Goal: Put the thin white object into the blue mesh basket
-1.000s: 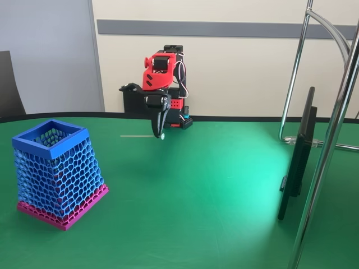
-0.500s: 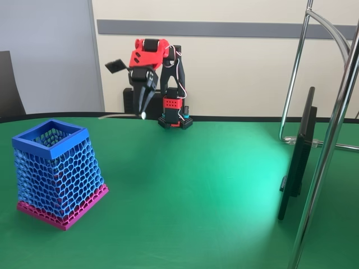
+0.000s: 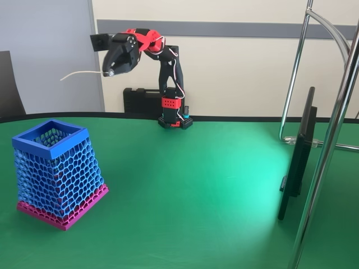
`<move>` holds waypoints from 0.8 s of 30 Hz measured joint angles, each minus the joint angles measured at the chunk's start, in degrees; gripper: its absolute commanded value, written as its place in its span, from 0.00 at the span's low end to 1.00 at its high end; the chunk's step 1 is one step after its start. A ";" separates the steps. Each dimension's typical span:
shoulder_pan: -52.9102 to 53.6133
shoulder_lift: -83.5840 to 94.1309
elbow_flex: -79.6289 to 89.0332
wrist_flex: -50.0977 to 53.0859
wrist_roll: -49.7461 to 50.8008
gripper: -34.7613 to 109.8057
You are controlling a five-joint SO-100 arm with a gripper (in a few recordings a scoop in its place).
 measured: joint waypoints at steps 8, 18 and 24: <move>1.76 -10.55 -9.14 -1.23 15.38 0.26; 2.02 -20.74 -23.99 3.69 26.19 0.25; 2.02 -22.32 -26.28 2.64 23.99 0.26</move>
